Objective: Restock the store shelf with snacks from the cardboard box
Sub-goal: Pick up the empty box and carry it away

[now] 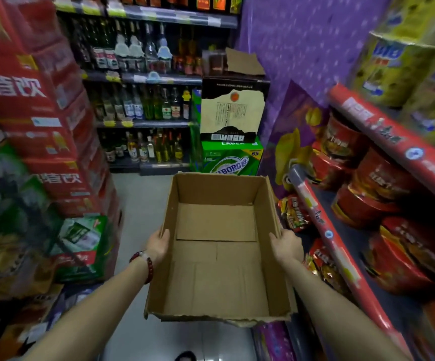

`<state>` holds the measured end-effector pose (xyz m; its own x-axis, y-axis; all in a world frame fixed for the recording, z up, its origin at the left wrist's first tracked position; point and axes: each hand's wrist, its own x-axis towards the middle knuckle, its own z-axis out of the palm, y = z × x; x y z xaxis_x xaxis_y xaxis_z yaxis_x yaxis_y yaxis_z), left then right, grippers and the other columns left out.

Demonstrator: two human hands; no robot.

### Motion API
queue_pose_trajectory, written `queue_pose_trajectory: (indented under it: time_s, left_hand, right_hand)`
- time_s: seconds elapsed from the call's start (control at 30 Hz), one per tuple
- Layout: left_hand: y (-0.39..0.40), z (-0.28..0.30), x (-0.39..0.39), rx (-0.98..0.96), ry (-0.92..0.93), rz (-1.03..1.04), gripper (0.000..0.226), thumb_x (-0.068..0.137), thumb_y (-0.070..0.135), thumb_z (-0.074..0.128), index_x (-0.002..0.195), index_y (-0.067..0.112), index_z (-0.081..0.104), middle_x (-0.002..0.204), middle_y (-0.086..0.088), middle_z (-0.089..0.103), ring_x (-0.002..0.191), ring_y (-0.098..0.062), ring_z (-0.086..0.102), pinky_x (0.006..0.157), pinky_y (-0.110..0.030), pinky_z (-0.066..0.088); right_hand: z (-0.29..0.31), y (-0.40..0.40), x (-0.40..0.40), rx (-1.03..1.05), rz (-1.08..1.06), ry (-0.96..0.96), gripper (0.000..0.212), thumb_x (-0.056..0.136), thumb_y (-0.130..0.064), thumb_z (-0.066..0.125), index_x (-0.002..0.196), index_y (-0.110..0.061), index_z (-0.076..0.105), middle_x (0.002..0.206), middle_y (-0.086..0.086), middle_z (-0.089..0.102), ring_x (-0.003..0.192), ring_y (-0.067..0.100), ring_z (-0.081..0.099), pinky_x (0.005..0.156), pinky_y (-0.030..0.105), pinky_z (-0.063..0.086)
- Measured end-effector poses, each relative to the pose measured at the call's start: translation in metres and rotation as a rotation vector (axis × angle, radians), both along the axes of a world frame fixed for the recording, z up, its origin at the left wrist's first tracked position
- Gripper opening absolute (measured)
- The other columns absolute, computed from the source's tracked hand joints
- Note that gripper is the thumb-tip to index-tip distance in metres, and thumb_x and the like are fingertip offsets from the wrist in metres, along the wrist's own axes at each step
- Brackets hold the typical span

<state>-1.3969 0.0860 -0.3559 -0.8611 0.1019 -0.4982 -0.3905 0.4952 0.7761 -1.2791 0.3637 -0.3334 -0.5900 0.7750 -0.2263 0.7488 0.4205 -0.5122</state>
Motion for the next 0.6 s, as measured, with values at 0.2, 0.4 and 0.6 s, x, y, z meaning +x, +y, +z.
queue_pose_trajectory:
  time_s: [0.2,0.4,0.6]
  left_hand:
    - [0.034,-0.012,-0.077,-0.029,-0.030,-0.022,0.055,0.104,0.035,0.031,0.152,0.011,0.020,0.158,-0.010,0.023,0.146,-0.029,0.022,0.120,-0.040,0.017]
    - [0.076,-0.034,-0.146,-0.046,-0.026,-0.004,0.054,0.104,0.032,0.032,0.152,0.011,0.021,0.158,-0.011,0.023,0.145,-0.030,0.022,0.119,-0.041,0.017]
    - [0.111,-0.064,-0.192,-0.051,-0.050,-0.020,0.052,0.103,0.035,0.034,0.151,0.017,0.026,0.155,-0.007,0.031,0.142,-0.029,0.030,0.118,-0.044,0.024]
  right_hand:
    - [-0.009,0.033,-0.076,0.004,-0.026,-0.036,0.036,0.095,-0.034,0.055,0.124,-0.014,0.060,0.111,0.012,0.068,0.103,0.030,0.064,0.083,0.036,0.053]
    - [-0.030,0.085,-0.161,-0.024,0.023,-0.086,0.033,0.095,-0.035,0.054,0.120,-0.014,0.061,0.109,0.011,0.068,0.101,0.029,0.065,0.082,0.038,0.054]
    - [-0.059,0.131,-0.226,-0.052,0.052,-0.152,0.025,0.096,-0.030,0.053,0.109,-0.010,0.063,0.108,0.016,0.067,0.102,0.036,0.063,0.082,0.039,0.052]
